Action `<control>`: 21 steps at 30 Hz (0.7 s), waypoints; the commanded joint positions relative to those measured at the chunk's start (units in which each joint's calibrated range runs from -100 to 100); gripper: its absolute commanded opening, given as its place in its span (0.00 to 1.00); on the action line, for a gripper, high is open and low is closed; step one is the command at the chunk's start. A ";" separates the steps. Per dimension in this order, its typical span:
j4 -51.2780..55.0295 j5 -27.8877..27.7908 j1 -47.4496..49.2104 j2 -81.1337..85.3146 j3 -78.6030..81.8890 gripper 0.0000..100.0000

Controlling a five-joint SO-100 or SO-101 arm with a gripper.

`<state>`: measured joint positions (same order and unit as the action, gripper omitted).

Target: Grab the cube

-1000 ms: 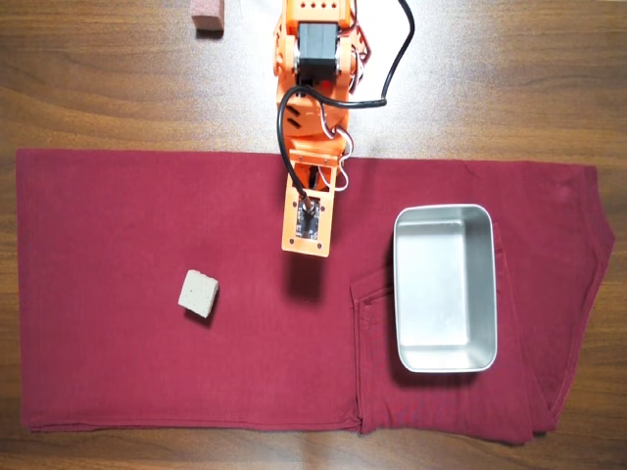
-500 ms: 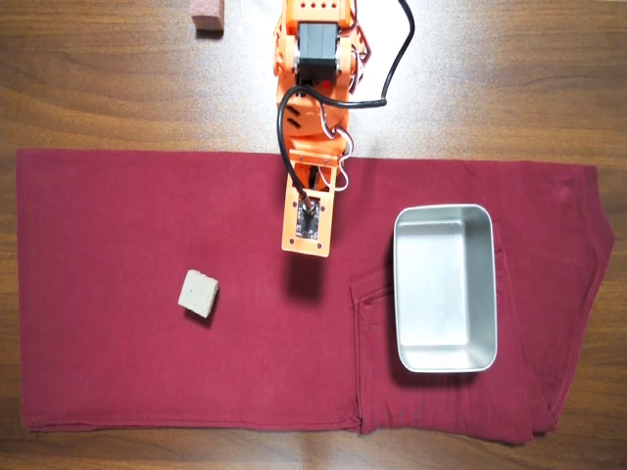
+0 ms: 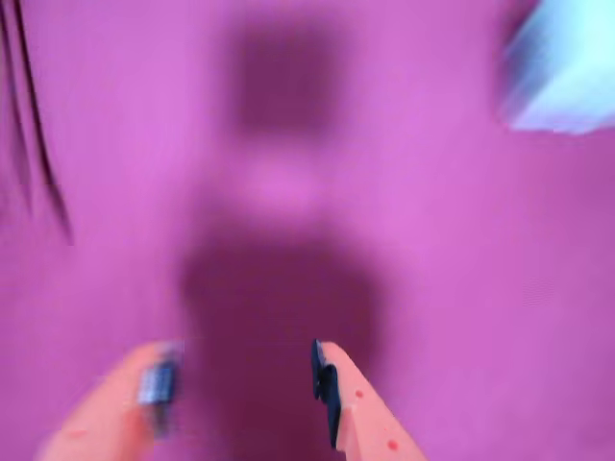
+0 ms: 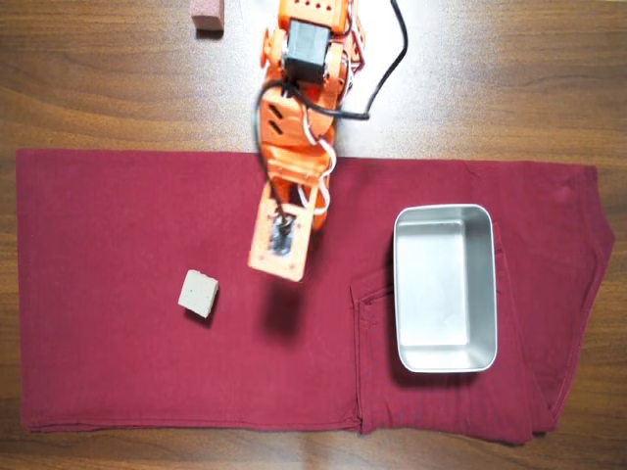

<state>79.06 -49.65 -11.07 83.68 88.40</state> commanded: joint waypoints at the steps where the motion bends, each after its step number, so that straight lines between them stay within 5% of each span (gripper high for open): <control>1: -7.74 4.25 -8.70 -23.27 -23.90 0.25; 4: 11.72 5.08 -13.69 -51.06 -61.68 0.31; 6: 15.31 2.25 -17.05 -58.69 -70.60 0.31; 10: 15.13 -3.08 -25.11 -65.70 -71.33 0.34; 13: 5.08 -6.25 -31.16 -73.52 -71.51 0.34; 21: -5.62 -5.03 -33.18 -85.86 -75.61 0.34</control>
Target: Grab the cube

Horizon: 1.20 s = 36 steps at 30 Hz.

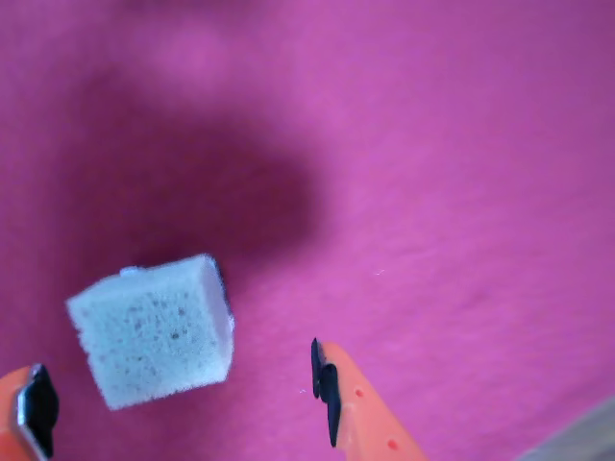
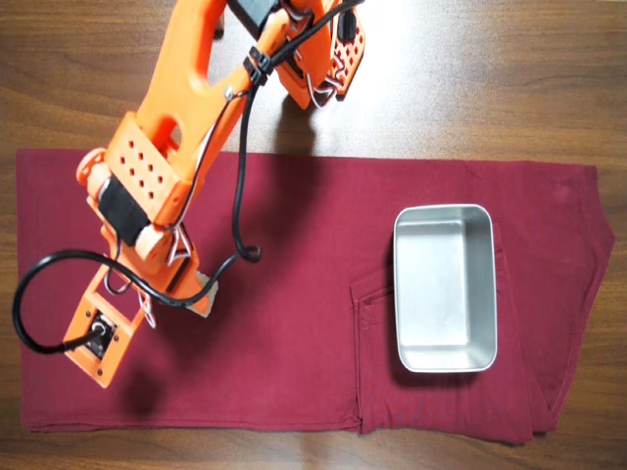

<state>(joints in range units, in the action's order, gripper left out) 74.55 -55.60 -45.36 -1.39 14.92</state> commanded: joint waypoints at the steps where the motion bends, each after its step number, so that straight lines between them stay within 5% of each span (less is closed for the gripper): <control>1: -1.57 1.32 1.70 -1.41 -1.94 0.34; 12: -5.44 3.13 5.44 -7.71 -1.85 0.32; 14: -6.37 3.66 6.02 -9.49 -1.40 0.25; 16: -7.75 4.35 6.59 -11.17 -1.40 0.02; 22: -3.60 4.35 9.38 -2.74 -2.49 0.00; 30: 12.26 13.14 55.25 15.90 -5.95 0.00; 36: 11.06 16.95 81.54 16.17 0.15 0.00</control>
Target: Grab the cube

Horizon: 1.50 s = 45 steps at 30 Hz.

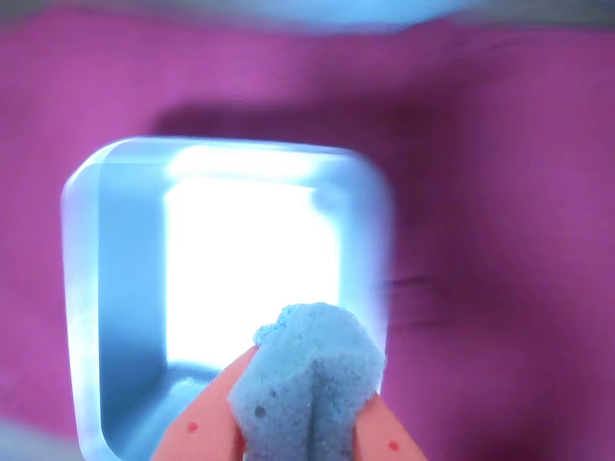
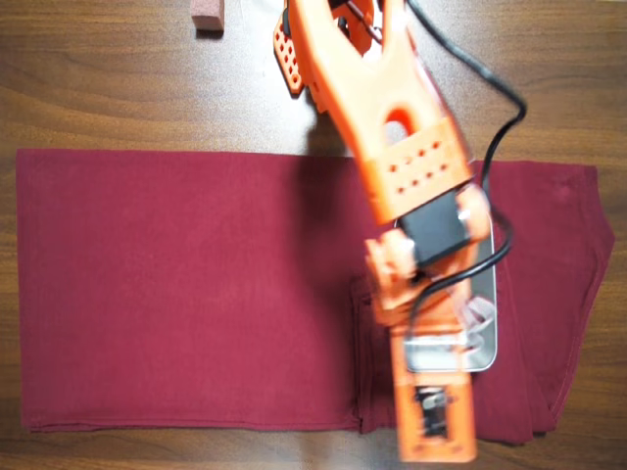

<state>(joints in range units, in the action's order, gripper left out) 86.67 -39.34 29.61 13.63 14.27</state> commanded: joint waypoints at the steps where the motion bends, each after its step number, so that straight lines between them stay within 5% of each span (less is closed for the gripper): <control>1: -2.34 0.68 8.30 -0.09 1.61 0.00; 5: -6.12 0.83 8.97 -1.96 4.53 0.05; 11: -13.59 0.63 5.71 -0.98 8.99 0.32; 15: -14.70 -0.15 5.03 -0.89 8.99 0.39; 17: -15.99 -0.88 4.07 0.80 8.53 0.30; 19: -20.14 -3.22 -0.34 5.15 9.08 0.03; 24: -52.32 -7.08 -22.61 32.04 40.30 0.03; 27: -47.62 -8.69 -28.94 50.86 60.24 0.03; 31: -22.07 -6.40 -30.00 64.89 65.70 0.00; 45: -0.13 -10.11 -34.89 84.68 85.64 0.00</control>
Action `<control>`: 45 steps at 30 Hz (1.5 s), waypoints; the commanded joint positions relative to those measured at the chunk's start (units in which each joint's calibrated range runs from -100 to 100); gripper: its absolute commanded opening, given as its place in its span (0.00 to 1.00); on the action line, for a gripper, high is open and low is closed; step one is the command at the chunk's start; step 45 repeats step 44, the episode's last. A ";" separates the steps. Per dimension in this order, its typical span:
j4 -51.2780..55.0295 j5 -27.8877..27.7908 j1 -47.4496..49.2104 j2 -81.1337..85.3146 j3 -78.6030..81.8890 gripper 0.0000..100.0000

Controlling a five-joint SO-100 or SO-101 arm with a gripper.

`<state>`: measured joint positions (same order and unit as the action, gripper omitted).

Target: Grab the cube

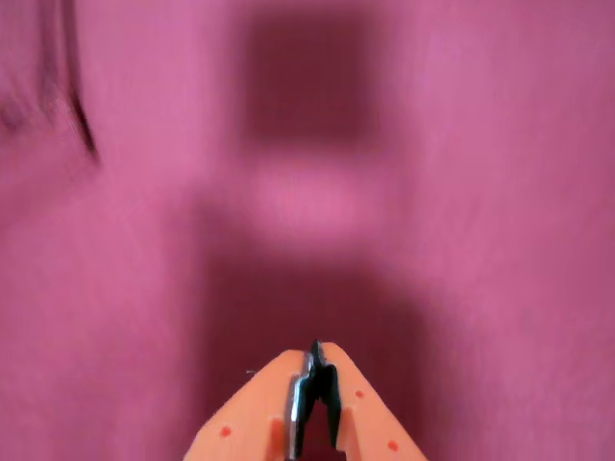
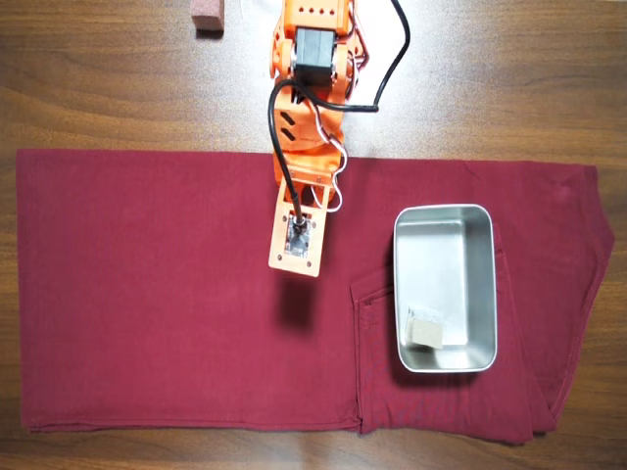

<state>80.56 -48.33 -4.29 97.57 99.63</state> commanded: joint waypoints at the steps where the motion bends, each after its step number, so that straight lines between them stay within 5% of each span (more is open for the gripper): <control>1: 9.94 -1.61 -1.09 0.74 0.28 0.00; 5: 19.44 -0.24 -0.90 0.74 0.37 0.00; 45: 19.44 0.63 -0.90 0.74 0.37 0.00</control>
